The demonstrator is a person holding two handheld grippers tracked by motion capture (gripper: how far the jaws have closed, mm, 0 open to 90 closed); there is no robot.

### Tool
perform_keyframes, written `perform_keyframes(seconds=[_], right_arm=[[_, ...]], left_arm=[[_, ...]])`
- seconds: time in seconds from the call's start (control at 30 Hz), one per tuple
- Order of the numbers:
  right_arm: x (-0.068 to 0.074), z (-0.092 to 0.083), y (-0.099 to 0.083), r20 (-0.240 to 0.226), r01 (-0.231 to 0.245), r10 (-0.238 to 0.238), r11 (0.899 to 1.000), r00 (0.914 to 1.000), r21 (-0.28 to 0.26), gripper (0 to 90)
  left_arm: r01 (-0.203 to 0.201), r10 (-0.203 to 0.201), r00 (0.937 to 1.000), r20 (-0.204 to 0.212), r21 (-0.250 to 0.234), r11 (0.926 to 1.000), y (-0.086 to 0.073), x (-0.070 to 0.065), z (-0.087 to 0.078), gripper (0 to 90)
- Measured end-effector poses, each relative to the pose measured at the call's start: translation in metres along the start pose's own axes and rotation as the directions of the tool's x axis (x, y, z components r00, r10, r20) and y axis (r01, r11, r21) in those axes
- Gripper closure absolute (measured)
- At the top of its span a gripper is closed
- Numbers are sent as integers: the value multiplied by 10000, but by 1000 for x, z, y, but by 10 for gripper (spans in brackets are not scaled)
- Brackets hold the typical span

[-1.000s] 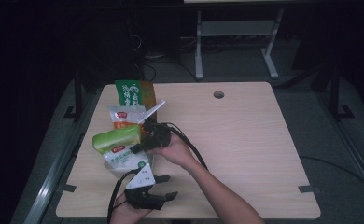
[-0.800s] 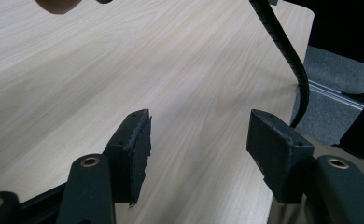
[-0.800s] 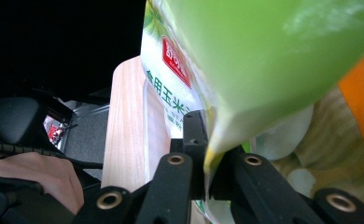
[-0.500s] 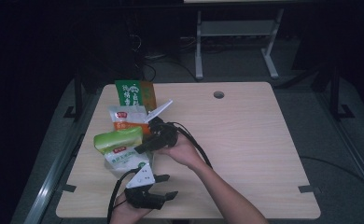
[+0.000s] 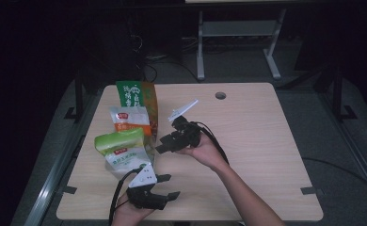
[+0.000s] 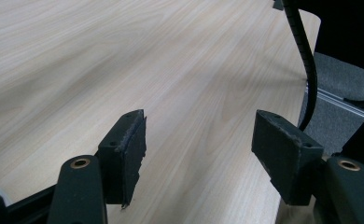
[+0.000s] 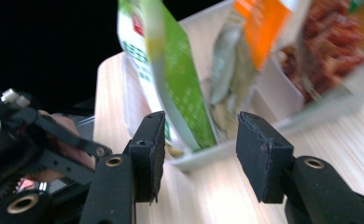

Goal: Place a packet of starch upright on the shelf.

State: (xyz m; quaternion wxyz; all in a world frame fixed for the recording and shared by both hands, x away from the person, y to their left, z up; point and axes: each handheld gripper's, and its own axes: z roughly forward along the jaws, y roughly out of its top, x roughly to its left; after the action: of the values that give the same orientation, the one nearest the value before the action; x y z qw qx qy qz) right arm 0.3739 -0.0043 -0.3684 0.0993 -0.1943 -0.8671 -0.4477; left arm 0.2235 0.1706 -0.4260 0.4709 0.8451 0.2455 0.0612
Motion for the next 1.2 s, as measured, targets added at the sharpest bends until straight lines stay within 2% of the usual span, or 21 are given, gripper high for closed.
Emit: perform_keyframes(seconds=[0.23,0.5,0.53,0.83,1.2], right_arm=[[-5,-16,-13,328,-284,286,9996,9991,-88,512],[-9,-33,-26,571,-436,441,9990,9974,-100,483],[-10,-37,-29,646,-574,583,9982,9962,-159,479],[-13,-50,-43,877,-755,774,9968,9931,-246,459],[-14,-71,-63,1196,-933,966,9951,9881,-332,453]], left_arm=[[-67,67,10000,23,52,10000,0,0,0,346],[39,-39,10000,-63,23,10000,0,3,-1,343],[60,-60,10000,-59,36,10000,0,4,-1,343],[-11,12,9999,-117,102,9999,-1,6,-2,336],[125,-124,9998,-127,98,9999,-2,7,-3,329]])
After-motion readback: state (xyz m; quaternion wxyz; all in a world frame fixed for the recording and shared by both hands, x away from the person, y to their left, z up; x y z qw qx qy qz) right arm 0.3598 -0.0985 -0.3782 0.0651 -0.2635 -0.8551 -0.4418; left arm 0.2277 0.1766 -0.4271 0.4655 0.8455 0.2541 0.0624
